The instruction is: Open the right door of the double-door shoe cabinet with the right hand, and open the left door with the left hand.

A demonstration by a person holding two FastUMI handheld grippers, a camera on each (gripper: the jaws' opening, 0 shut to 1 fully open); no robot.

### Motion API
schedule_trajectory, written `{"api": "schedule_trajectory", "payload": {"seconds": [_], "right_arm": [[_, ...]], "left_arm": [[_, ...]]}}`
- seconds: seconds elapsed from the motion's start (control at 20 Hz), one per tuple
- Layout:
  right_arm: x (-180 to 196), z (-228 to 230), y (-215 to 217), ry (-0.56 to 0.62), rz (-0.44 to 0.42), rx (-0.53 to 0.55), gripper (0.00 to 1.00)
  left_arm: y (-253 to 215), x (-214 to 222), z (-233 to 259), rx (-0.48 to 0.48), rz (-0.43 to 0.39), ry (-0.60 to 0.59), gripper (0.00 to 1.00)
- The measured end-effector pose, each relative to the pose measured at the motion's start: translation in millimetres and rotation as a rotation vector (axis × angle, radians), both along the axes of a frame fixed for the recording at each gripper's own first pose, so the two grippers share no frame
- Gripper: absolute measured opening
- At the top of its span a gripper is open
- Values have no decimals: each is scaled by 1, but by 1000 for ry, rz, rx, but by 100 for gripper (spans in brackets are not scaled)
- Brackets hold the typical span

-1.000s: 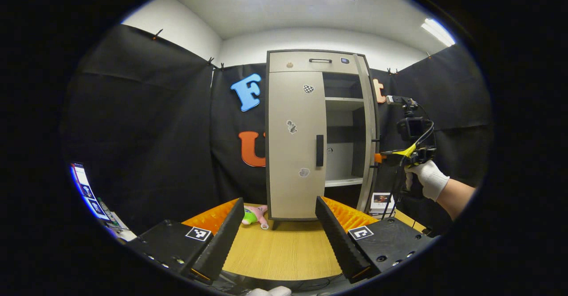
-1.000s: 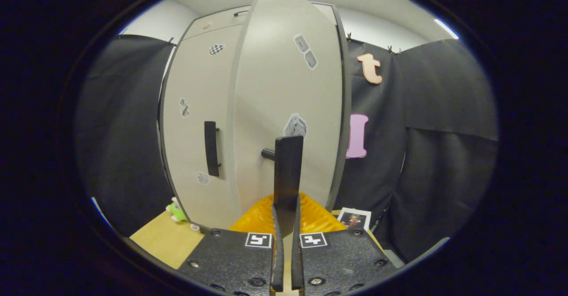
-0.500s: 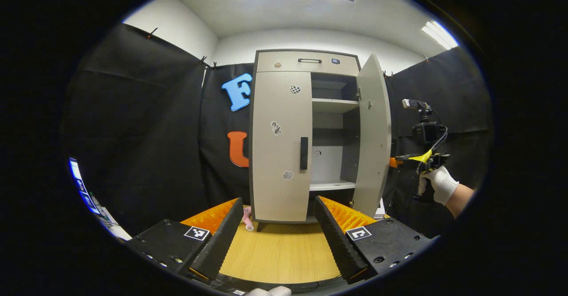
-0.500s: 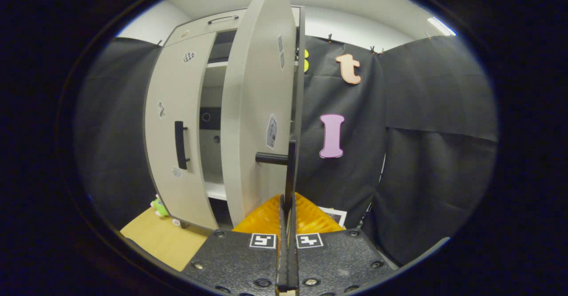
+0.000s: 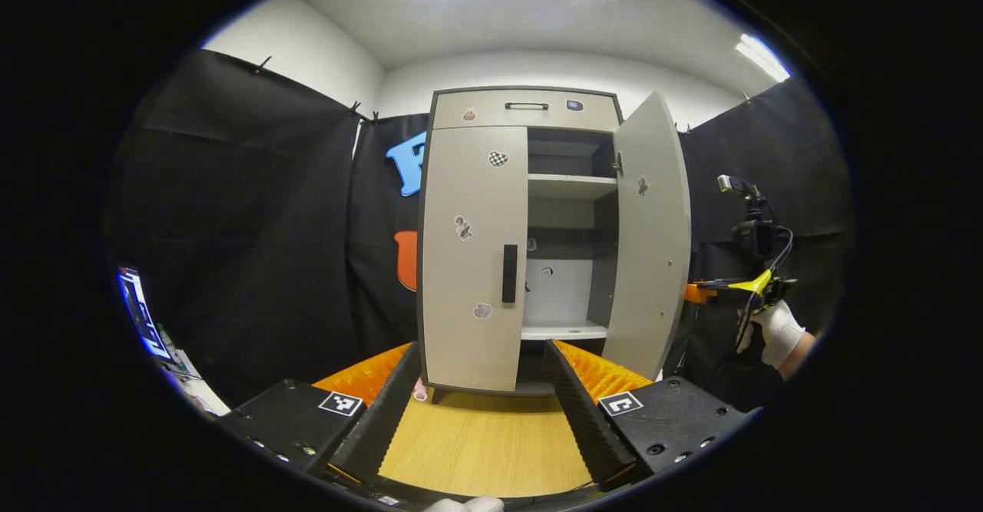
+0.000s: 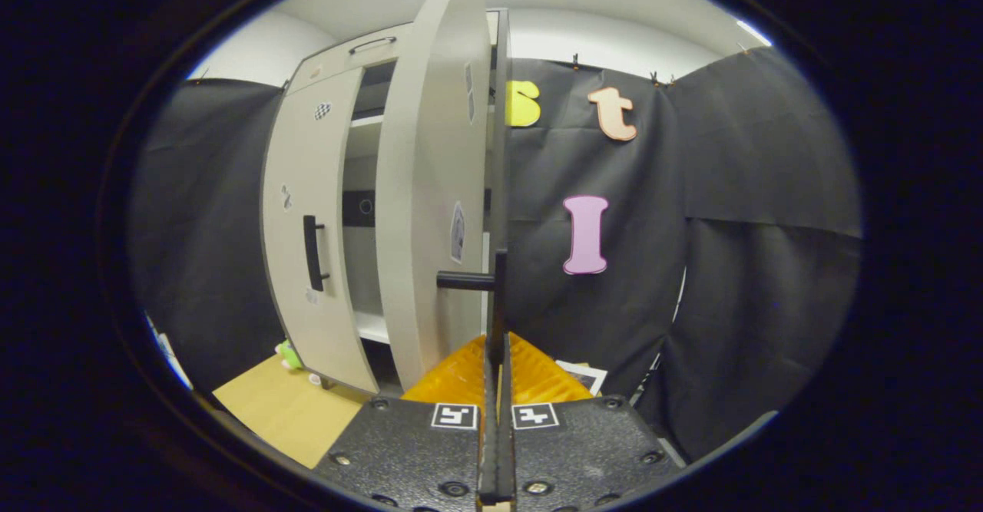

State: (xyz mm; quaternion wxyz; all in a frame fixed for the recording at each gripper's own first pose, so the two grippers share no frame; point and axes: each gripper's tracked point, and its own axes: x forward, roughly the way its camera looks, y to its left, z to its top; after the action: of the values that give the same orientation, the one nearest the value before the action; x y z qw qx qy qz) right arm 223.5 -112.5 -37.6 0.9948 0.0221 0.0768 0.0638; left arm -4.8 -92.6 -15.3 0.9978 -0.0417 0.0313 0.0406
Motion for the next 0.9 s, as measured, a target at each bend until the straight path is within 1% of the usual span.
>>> {"api": "schedule_trajectory", "payload": {"seconds": [0.15,0.3,0.4,0.45,0.5,0.6,0.65,0.7,0.75,0.8,0.85,0.9], "right_arm": [[-2,0,1,3,6,9,4],[-13,5,1,2,2,15,4],[-25,8,-3,-3,-24,-2,4],[-33,13,-5,-12,-44,-8,8],[-41,17,-8,-26,-67,-19,8],[-62,28,-10,-55,-112,-37,18],[-73,32,-3,-64,-104,-33,37],[-83,34,4,-66,-105,-29,44],[-94,35,9,-66,-111,-28,46],[-111,30,16,-70,-109,-22,52],[-124,27,28,-70,-104,-15,69],[-135,24,42,-71,-93,-6,75]], "left_arm": [[-2,-3,0,7,9,3,96],[2,-9,1,12,11,2,96],[10,-11,1,14,12,1,96],[14,-12,0,11,10,0,96],[20,-12,1,7,7,0,96],[31,-13,1,6,-3,-8,96],[37,-13,1,12,-7,-6,96],[44,-13,-1,21,-13,-6,96],[50,-13,-2,27,-18,-5,96],[57,-13,-3,32,-25,-5,96],[64,-12,-5,37,-26,-6,96],[74,-13,-7,43,-18,-11,96]]}}
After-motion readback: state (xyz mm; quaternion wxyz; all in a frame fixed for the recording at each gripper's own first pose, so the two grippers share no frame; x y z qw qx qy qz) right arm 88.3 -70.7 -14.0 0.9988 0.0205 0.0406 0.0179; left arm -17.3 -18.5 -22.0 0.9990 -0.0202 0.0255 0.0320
